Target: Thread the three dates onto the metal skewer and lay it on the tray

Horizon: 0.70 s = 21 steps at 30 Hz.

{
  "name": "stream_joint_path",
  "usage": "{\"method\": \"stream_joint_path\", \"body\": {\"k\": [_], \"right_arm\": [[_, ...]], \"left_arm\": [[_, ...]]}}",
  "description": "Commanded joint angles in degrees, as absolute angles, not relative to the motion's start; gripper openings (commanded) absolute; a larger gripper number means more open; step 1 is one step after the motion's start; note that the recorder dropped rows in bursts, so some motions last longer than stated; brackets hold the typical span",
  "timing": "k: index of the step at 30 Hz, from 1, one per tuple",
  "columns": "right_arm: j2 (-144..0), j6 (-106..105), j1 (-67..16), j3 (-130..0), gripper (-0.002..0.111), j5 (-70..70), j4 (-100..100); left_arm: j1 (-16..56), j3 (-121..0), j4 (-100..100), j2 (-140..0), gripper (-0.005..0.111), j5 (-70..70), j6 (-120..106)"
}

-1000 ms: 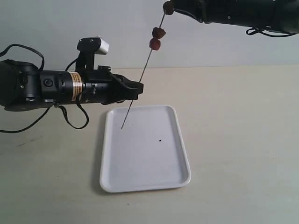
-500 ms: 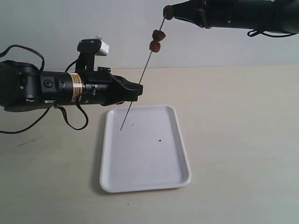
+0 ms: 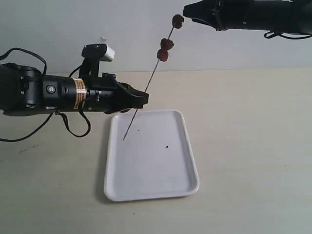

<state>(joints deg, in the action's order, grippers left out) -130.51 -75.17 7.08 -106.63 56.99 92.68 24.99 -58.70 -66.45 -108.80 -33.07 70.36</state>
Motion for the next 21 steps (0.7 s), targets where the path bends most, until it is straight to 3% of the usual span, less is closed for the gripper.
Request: {"method": "stream_joint_path", "body": {"k": [1, 4, 16, 19, 21], "right_arm": [[-130.0, -72.7, 7.8, -107.1, 0.052, 56.5, 92.1], [-130.0, -68.3, 7.8, -107.1, 0.052, 55.0, 89.9], [-130.0, -61.3, 8.8, -107.1, 0.052, 61.7, 86.1], [-130.0, -61.2, 8.7, -107.1, 0.048, 63.4, 86.1], [-130.0, -61.3, 8.7, -107.1, 0.040, 64.8, 86.1]], "left_arm": [[25.2, -58.7, -78.9, -107.5, 0.000, -34.0, 87.3], [25.2, -57.9, -86.1, -106.5, 0.000, -35.9, 95.0], [25.2, -41.6, -72.8, -105.1, 0.000, -38.8, 87.1], [25.2, -40.2, -72.6, -105.1, 0.000, -38.8, 87.4], [25.2, -39.7, -72.6, -105.2, 0.000, -38.8, 87.4]]}}
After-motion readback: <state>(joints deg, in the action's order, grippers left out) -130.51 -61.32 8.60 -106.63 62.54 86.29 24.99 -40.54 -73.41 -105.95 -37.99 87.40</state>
